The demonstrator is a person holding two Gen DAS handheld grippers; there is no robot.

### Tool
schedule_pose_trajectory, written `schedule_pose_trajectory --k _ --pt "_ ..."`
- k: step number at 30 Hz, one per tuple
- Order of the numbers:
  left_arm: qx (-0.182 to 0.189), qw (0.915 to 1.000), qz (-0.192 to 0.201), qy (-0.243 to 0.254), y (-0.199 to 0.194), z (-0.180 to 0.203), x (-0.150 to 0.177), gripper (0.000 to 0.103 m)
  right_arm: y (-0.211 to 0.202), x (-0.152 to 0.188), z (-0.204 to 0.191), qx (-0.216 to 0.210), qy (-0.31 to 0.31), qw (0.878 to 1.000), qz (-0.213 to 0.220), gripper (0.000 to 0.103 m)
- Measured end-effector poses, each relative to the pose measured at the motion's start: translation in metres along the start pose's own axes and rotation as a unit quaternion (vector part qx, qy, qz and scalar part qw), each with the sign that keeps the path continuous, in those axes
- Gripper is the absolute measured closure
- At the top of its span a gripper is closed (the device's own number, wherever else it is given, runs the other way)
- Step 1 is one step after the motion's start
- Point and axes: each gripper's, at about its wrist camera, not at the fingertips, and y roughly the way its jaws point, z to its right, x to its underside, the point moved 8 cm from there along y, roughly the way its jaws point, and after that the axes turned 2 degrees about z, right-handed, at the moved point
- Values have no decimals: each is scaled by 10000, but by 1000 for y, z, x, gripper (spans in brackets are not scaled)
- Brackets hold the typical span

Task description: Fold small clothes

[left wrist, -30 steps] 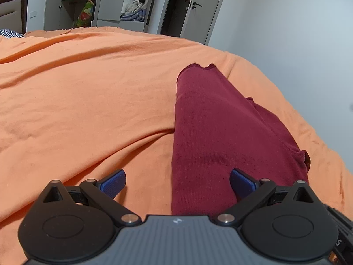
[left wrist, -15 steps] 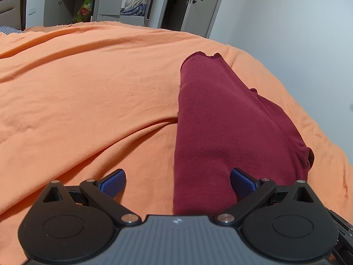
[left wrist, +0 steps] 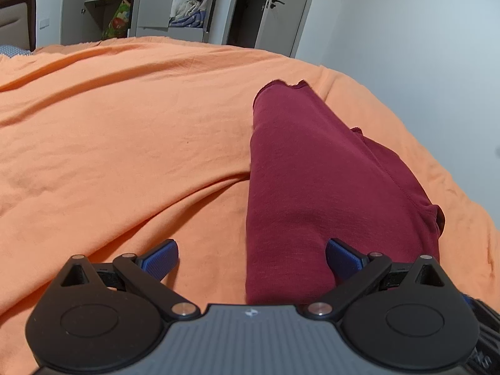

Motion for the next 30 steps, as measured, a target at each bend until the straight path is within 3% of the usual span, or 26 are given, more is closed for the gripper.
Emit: schedule_pose_trajectory --k 2,5,17,21,26,30 --pt "33 9999 86 44 -4 2 -3 1 -5 -2 -1 -15 -140 9999 100 12" --pt "106 9997 211 94 -6 5 -8 1 -9 -6 1 -19 -241 9994 228 1" --pt "301 9966 641 431 13 14 -46 0 24 -54 37 77 -7 9983 580 1" --pt "-48 9948 915 439 34 7 -58 0 64 -76 49 239 13 9980 585 1" --pt "106 9941 915 577 55 5 -59 0 104 -90 59 -205 172 9983 517 1" --pt "241 9960 768 376 70 -2 -51 0 127 -74 60 -700 143 9972 237 1"
